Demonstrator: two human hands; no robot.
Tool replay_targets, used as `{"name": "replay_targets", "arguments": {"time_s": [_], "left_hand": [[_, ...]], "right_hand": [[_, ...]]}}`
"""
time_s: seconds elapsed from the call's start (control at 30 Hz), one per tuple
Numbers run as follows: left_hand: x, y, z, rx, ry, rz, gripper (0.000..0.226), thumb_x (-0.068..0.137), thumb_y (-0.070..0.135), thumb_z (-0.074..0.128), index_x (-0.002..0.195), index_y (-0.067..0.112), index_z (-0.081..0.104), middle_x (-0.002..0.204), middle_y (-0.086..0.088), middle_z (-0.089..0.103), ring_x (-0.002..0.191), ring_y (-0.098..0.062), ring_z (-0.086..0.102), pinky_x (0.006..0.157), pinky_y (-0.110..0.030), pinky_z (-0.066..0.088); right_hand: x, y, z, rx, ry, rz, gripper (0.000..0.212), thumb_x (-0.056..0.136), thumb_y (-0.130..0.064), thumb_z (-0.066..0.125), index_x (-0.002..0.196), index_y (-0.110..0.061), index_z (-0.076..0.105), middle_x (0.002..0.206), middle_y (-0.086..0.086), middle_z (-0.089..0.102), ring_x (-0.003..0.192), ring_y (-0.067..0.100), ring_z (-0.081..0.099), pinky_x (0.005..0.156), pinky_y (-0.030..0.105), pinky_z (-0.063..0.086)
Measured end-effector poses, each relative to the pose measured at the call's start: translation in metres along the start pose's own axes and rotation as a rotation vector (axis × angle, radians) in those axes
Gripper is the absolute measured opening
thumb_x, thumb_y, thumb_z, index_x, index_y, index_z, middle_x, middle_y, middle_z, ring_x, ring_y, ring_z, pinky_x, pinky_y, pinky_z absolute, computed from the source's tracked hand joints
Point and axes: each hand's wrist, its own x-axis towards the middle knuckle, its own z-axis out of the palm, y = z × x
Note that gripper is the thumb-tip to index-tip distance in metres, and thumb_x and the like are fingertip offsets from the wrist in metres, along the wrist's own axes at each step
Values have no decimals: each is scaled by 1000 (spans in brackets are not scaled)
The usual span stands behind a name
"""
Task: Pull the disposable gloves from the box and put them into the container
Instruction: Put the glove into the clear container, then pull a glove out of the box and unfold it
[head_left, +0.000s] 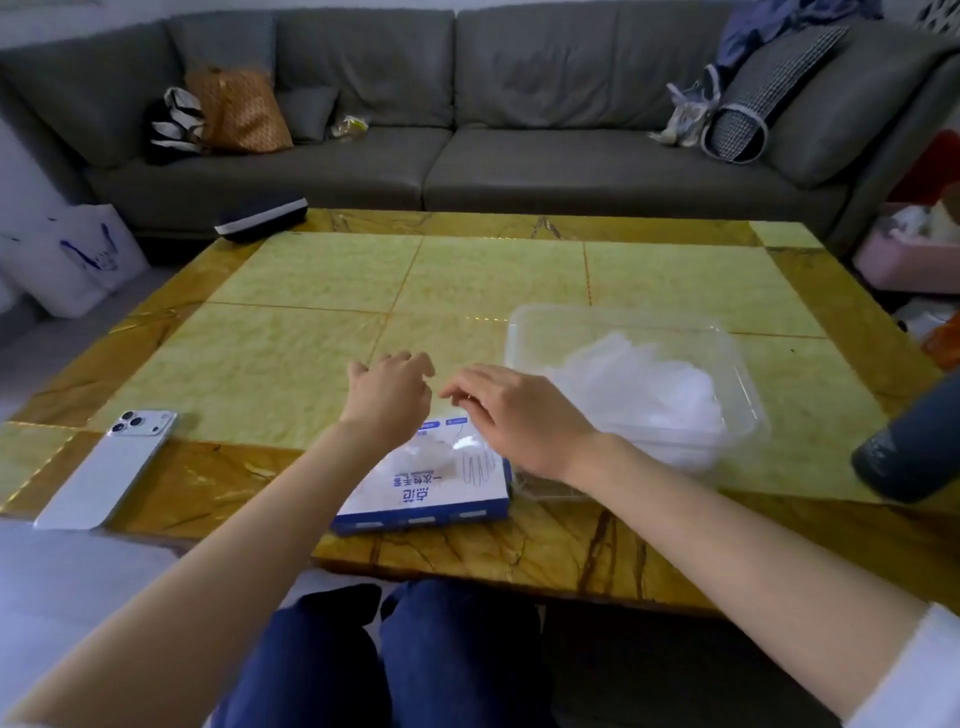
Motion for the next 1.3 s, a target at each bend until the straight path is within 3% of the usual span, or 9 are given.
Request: {"name": "replay_targets", "arguments": {"time_s": [0.1, 0.27, 0.5, 0.7, 0.87, 0.93, 1.03, 1.17, 1.3], "left_hand": [[-26, -27, 22, 4, -111, -77, 29, 98, 22, 38, 122, 24, 53, 125, 4, 55, 116, -17, 49, 98, -40, 29], [-57, -40, 39, -119, -179, -97, 34, 101, 23, 31, 130, 24, 47, 137, 3, 44, 125, -19, 40, 101, -40, 31], [-81, -37, 36, -164, -227, -91, 43, 92, 13, 40, 134, 22, 43, 140, 1, 41, 129, -20, 34, 103, -38, 29], [-91, -42, 31, -218, -313, -56, 61, 82, 35, 59, 138, 23, 37, 141, 2, 39, 131, -20, 33, 106, -39, 27], [-95, -45, 35, -261, -250, -45, 67, 80, 42, 64, 139, 24, 38, 139, 5, 41, 129, -18, 35, 103, -38, 28], [-96, -46, 36, -248, -242, -35, 66, 81, 45, 64, 138, 24, 38, 140, 5, 41, 129, -18, 34, 103, -37, 28], [-98, -46, 37, -254, -235, -40, 70, 82, 43, 65, 141, 22, 33, 143, 3, 39, 131, -19, 33, 105, -37, 26], [-98, -46, 40, -250, -233, -38, 83, 81, 41, 67, 147, 20, 21, 146, -1, 37, 133, -22, 31, 107, -38, 25], [-96, -47, 40, -258, -230, -33, 88, 79, 41, 69, 148, 21, 19, 146, -1, 36, 132, -23, 31, 107, -39, 26]], "right_hand": [[3, -19, 30, 20, -176, 2, 33, 92, 1, 51, 122, -11, 56, 118, 3, 60, 99, 17, 60, 77, 25, 50], [-5, -19, 74, -52, -433, 280, 45, 95, -17, 51, 137, -10, 36, 137, 9, 41, 123, 25, 42, 101, 34, 38], [-16, -20, 82, -85, -325, 307, 31, 94, -12, 50, 125, -14, 50, 128, 2, 52, 119, 19, 46, 96, 29, 39], [-15, -27, 78, -78, -246, 365, 21, 96, -34, 49, 102, -16, 59, 105, 0, 62, 99, 18, 56, 74, 22, 35], [-5, -39, 75, -5, -334, 307, 34, 95, -28, 52, 127, -18, 53, 126, -1, 52, 117, 17, 46, 95, 30, 40], [-3, -45, 76, -46, -325, 227, 27, 95, -26, 53, 118, -14, 60, 118, 0, 57, 112, 16, 47, 95, 29, 38], [-1, -46, 74, -22, -195, 231, 17, 96, -18, 51, 95, -9, 65, 98, 2, 64, 93, 16, 55, 83, 27, 44], [-3, -34, 61, 52, -69, 336, 13, 95, -10, 50, 86, -10, 59, 92, 0, 64, 84, 13, 60, 77, 32, 51], [4, -29, 41, 116, 112, 412, 15, 94, -8, 52, 80, -11, 52, 88, 0, 60, 84, 10, 57, 68, 15, 44]]}}
